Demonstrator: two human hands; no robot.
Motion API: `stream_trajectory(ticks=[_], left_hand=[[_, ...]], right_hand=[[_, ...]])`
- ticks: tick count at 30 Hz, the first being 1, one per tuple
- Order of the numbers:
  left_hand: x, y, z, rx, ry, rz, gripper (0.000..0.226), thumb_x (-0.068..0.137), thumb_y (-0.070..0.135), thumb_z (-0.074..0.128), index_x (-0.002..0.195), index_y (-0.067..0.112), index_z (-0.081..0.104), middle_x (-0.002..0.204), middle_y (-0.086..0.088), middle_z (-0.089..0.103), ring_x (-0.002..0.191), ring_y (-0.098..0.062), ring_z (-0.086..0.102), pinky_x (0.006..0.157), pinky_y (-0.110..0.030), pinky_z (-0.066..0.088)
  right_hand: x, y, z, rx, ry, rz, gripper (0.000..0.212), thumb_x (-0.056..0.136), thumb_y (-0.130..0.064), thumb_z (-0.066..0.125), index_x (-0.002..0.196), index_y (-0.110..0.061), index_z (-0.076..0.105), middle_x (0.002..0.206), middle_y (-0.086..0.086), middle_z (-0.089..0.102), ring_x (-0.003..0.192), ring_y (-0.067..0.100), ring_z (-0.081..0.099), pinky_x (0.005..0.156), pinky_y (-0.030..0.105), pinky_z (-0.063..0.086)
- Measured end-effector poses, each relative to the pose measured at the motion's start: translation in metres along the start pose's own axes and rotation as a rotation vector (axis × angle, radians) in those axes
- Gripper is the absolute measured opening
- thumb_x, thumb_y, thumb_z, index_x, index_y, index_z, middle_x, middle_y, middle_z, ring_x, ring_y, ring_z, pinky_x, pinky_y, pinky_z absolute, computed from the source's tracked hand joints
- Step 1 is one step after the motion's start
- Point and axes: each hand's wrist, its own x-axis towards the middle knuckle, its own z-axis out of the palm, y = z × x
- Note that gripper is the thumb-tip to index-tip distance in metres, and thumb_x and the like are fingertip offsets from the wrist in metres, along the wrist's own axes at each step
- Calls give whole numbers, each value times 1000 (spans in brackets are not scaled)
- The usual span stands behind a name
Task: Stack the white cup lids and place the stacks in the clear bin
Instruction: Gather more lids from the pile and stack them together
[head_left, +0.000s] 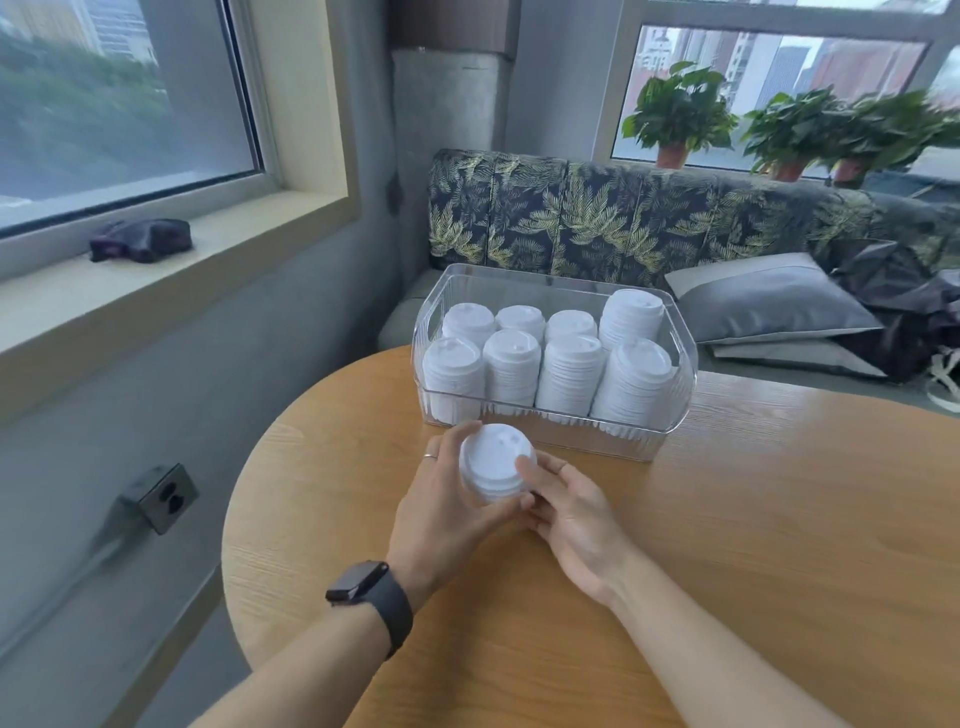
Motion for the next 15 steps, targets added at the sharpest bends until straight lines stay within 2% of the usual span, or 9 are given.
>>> stream_trajectory(ticks=[2,4,6,10,15], left_hand=[[-5,-1,6,44,10,-28,95,70,71,80,146,40,35,140,19,43,121,4,49,94,-31,55],[-10,-2,9,87,-39,-9,94,73,70,79,147,41,30,141,20,39,120,3,49,94,-29,54],[-12,-3,7,121,-99,34,87,81,70,72,149,41,27,145,21,37,122,3,49,94,-27,51],[-9,-5,-1,154,-171,115,75,93,59,63,152,35,23,151,20,36,129,3,45,96,-21,44],[-5,-4,-7,279,-163,179,60,90,63,66,133,36,36,147,24,38,119,-1,54,82,-27,54]], right_hand=[[0,3,1,28,8,3,62,77,-20,84,133,-8,61,84,-1,71,71,12,59,71,26,47],[1,3,-1,41,48,7,49,84,-10,79,131,-12,65,95,5,75,74,14,66,63,24,46],[5,1,-6,58,82,12,44,88,-7,74,130,-11,66,100,9,75,78,17,69,59,25,50],[9,-2,-12,9,94,18,38,87,-5,73,123,-6,62,96,12,73,81,22,70,67,33,58],[9,-5,-13,-1,39,13,31,90,-7,69,121,-4,68,99,15,74,81,21,69,69,33,57]])
